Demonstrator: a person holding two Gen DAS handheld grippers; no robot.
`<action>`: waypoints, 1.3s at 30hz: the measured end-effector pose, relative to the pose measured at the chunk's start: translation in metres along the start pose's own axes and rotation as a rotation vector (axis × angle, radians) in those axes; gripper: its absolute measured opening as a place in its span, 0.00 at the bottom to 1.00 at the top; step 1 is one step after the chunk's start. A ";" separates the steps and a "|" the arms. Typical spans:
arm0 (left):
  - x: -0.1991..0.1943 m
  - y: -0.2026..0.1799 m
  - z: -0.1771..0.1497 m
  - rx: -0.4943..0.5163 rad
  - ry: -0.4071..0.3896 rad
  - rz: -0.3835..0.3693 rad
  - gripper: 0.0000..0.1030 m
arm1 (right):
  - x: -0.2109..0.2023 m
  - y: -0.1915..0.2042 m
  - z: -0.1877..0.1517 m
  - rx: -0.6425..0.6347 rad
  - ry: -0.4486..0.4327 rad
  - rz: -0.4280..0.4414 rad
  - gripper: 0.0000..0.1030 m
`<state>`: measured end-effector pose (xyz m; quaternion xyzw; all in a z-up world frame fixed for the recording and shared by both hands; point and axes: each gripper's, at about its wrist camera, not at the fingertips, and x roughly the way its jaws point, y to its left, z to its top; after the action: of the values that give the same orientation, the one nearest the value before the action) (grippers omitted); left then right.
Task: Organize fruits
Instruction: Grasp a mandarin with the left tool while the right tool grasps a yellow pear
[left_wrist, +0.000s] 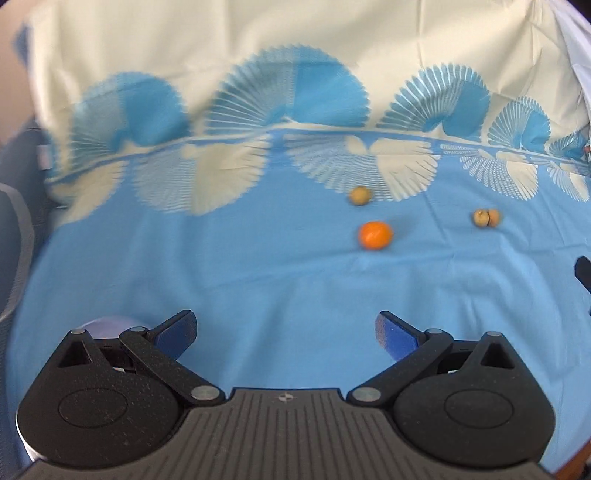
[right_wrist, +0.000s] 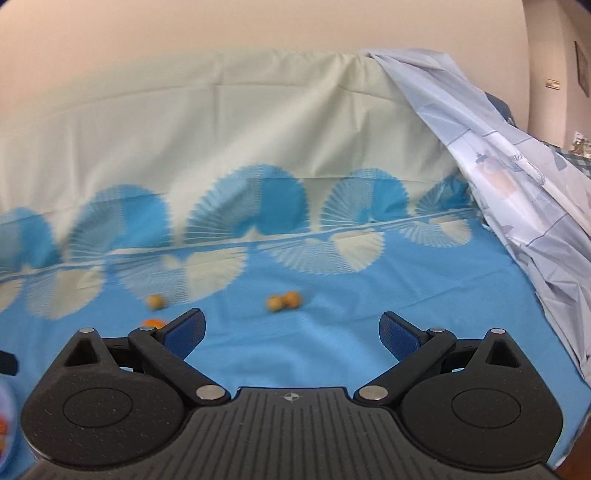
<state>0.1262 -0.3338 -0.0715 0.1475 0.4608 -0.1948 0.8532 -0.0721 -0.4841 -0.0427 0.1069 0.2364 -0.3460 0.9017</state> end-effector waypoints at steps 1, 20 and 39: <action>0.018 -0.008 0.008 -0.007 0.012 -0.013 1.00 | 0.022 -0.006 0.001 -0.004 0.003 -0.004 0.97; 0.189 -0.070 0.071 0.094 0.061 -0.076 1.00 | 0.278 -0.012 -0.023 -0.072 0.132 0.023 0.99; 0.078 -0.017 0.024 0.012 0.036 -0.125 0.37 | 0.176 -0.004 -0.016 -0.015 0.092 0.069 0.29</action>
<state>0.1751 -0.3749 -0.1258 0.1271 0.4832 -0.2480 0.8300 0.0341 -0.5824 -0.1451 0.1238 0.2762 -0.3077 0.9021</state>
